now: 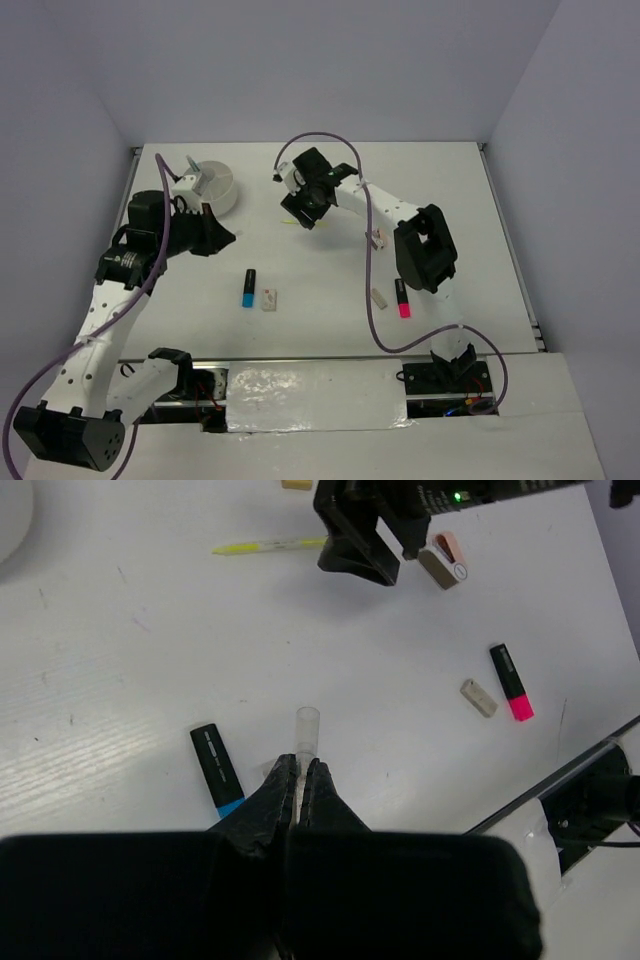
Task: Sort the stationery into containers
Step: Pick up the pen from the center of the board, then close the pen cap on the pen.
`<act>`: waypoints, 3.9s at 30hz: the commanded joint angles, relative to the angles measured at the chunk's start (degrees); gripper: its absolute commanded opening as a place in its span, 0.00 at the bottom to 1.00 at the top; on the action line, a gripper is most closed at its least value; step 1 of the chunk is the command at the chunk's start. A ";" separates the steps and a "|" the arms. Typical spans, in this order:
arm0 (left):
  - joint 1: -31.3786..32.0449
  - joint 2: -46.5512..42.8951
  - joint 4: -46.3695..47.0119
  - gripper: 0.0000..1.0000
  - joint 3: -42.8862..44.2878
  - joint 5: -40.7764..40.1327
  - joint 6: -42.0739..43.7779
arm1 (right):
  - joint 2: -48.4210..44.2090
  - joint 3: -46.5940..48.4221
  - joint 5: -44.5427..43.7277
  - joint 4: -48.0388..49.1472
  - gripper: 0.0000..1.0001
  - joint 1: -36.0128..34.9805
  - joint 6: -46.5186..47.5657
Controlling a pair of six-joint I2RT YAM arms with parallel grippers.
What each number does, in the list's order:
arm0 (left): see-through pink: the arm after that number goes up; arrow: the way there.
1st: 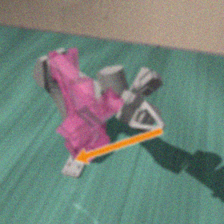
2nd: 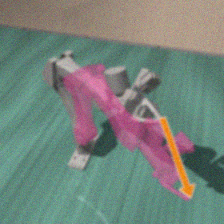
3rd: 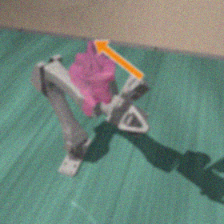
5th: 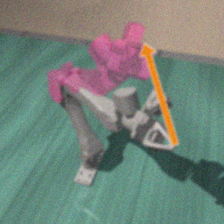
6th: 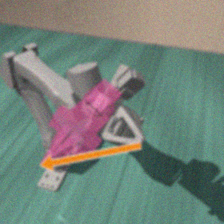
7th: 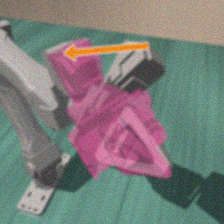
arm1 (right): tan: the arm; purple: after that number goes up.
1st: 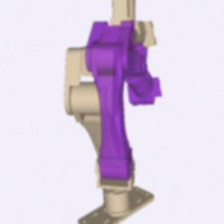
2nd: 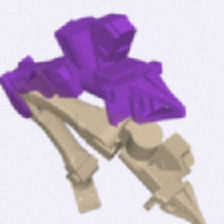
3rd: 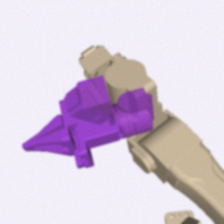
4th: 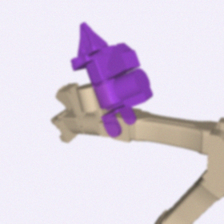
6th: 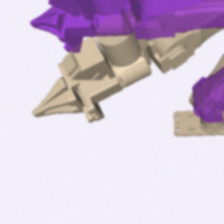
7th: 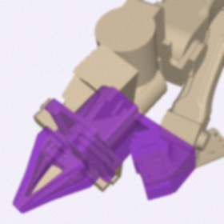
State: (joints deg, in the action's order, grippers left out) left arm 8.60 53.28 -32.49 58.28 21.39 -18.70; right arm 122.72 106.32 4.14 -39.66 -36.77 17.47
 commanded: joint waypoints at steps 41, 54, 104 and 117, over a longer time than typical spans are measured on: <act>-0.95 -17.68 30.10 0.00 -19.34 29.40 -9.68 | -6.70 2.00 27.75 -0.88 0.00 0.92 7.94; -0.60 -14.60 19.04 0.00 -13.36 41.10 -14.51 | -53.80 -37.32 -7.19 0.30 0.00 -15.77 -2.96; 6.69 -10.39 16.14 0.00 -17.76 42.42 -11.36 | -49.42 -30.56 -26.91 -7.01 0.00 -46.98 -1.13; 6.69 -10.56 15.79 0.00 -17.06 39.17 -11.44 | -51.00 -32.84 -30.24 -8.85 0.00 -46.98 -2.62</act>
State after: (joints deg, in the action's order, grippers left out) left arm 14.96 43.55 -18.83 40.34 60.64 -29.15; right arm 73.71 74.39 -23.99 -49.30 -83.26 15.90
